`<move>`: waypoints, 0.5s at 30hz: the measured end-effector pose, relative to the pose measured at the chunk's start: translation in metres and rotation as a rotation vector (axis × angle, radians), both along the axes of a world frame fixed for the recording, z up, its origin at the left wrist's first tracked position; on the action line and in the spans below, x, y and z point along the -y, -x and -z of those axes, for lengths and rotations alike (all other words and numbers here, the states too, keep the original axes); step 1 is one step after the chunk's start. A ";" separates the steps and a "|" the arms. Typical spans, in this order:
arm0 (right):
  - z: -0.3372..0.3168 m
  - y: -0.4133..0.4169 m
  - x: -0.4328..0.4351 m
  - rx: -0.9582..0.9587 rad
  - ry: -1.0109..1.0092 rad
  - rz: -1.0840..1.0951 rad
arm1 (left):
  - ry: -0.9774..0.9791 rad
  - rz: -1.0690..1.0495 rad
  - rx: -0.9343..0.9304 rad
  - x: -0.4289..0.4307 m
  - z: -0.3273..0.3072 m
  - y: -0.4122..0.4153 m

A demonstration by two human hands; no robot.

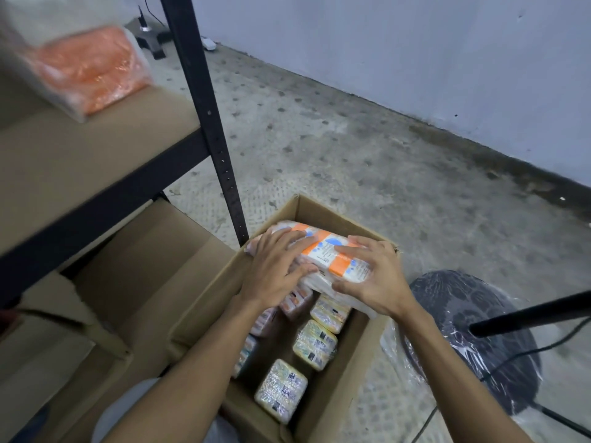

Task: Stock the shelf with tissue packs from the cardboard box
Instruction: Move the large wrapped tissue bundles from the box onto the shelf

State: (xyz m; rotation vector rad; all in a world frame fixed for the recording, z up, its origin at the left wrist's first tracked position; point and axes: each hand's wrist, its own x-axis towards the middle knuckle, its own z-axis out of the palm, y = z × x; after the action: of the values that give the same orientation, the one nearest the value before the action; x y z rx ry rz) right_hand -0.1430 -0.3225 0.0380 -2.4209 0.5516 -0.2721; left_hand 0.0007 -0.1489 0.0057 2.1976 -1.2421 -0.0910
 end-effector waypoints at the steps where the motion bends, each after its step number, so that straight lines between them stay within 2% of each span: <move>1: -0.007 0.002 -0.002 0.023 0.008 -0.001 | 0.019 -0.006 0.011 -0.002 -0.009 0.002; 9: -0.073 0.019 -0.026 0.177 0.094 -0.007 | 0.176 -0.016 0.108 -0.025 -0.077 0.019; 15: -0.127 0.034 -0.057 0.366 0.131 -0.029 | 0.199 -0.015 0.280 -0.053 -0.137 0.031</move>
State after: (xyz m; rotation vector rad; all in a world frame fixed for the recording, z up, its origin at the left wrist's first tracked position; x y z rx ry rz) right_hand -0.1770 -0.2658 0.1649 -2.4192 0.3417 -0.7405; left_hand -0.0300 -0.0961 0.1431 2.0944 -1.3193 0.3430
